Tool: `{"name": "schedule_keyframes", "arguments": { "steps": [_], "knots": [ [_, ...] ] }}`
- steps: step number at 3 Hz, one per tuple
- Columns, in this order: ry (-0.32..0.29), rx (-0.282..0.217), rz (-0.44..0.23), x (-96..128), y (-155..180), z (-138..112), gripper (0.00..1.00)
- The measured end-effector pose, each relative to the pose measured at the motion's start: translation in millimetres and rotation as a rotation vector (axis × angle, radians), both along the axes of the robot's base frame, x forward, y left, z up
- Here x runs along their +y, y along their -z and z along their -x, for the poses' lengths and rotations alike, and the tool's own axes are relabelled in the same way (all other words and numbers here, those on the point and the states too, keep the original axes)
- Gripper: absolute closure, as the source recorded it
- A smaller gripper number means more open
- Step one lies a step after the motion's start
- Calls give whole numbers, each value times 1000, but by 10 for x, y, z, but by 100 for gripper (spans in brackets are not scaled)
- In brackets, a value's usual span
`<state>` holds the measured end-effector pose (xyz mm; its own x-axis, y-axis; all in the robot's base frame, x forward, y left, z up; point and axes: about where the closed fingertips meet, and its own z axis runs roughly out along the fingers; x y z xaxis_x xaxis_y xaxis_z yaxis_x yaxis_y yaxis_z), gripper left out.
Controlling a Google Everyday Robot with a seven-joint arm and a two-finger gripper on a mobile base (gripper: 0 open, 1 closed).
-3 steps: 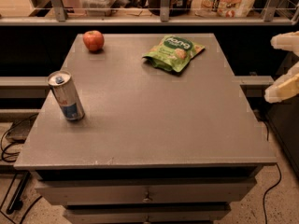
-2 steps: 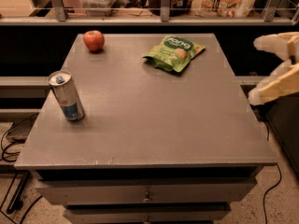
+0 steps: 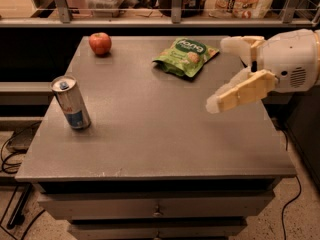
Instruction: Knock redbull can over
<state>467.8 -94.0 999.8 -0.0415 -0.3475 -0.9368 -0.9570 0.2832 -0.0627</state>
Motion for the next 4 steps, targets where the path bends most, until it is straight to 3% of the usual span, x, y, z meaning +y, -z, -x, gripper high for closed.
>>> {"name": "schedule_keyframes", "arguments": {
  "steps": [1,3,4],
  "knots": [
    [-2,-1,-10,59,-7,-7,0],
    [-31,-64,68,649,34,-158,0],
    [-67,-93,69,1025,98,-227,0]
  ]
}}
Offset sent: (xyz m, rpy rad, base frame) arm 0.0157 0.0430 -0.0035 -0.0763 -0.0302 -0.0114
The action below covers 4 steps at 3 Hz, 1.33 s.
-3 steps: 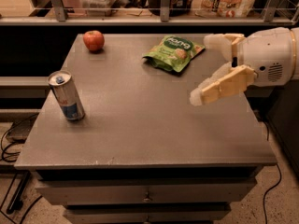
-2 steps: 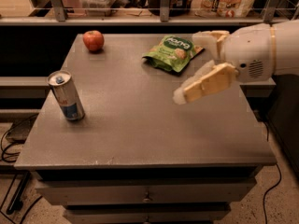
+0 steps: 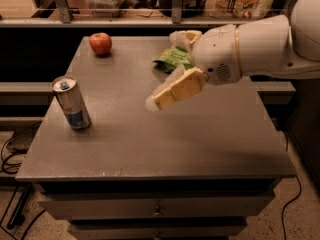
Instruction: Knock redbull can over
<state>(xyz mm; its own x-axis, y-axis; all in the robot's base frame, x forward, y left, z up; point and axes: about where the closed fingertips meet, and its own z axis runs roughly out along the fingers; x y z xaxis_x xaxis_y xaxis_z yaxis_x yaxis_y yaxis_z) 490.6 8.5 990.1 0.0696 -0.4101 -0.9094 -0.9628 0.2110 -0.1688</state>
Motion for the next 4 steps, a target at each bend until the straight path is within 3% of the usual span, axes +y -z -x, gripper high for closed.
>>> {"name": "schedule_keyframes", "arguments": {
  "steps": [1,4],
  "knots": [
    [-66,-16,-25,496,92,-44,0],
    [-222,-11,-70,1440,310,-18,0]
  ]
}}
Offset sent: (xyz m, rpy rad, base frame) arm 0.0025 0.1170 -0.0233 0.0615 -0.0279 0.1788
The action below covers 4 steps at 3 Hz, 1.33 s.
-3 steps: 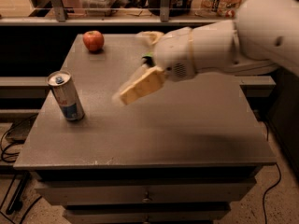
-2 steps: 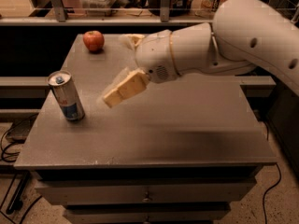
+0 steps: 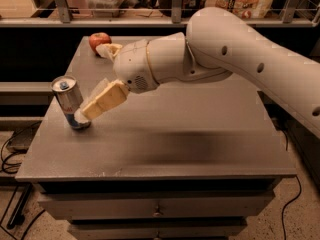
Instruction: Knock redbull can over
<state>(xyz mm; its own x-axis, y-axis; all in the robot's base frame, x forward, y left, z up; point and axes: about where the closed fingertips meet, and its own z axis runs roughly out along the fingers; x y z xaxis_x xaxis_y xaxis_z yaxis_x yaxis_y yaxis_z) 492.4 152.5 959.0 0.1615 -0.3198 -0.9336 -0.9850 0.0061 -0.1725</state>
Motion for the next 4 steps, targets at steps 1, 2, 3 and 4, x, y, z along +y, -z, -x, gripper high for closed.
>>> {"name": "schedule_keyframes", "arguments": {
  "steps": [1,2,3,4],
  "knots": [
    [-31,24,-30,249,129,-41,0],
    [-59,40,-49,424,198,-30,0],
    [-97,64,-82,634,264,24,18],
    [-119,87,-118,758,322,58,41]
  ]
}}
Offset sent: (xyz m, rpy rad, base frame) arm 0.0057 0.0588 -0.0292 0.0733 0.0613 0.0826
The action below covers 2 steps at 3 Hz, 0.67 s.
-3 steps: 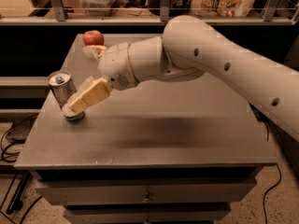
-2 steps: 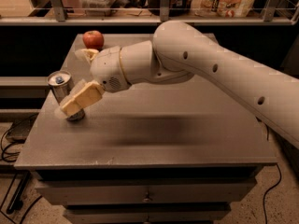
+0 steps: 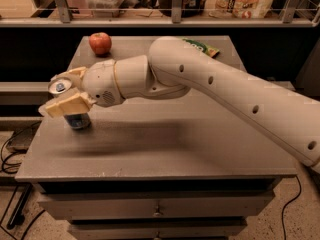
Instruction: Knock redbull can over
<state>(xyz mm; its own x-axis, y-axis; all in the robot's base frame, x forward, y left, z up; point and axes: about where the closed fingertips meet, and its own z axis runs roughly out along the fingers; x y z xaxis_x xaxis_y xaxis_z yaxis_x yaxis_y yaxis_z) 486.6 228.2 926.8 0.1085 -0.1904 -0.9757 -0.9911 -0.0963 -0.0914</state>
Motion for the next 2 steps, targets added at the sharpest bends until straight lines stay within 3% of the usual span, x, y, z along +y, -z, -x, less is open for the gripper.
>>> {"name": "schedule_keyframes", "arguments": {
  "steps": [1,2],
  "knots": [
    [7,26,-22,16,70,-32,65],
    [45,7,-6,-126,27,-130,87]
  ]
}}
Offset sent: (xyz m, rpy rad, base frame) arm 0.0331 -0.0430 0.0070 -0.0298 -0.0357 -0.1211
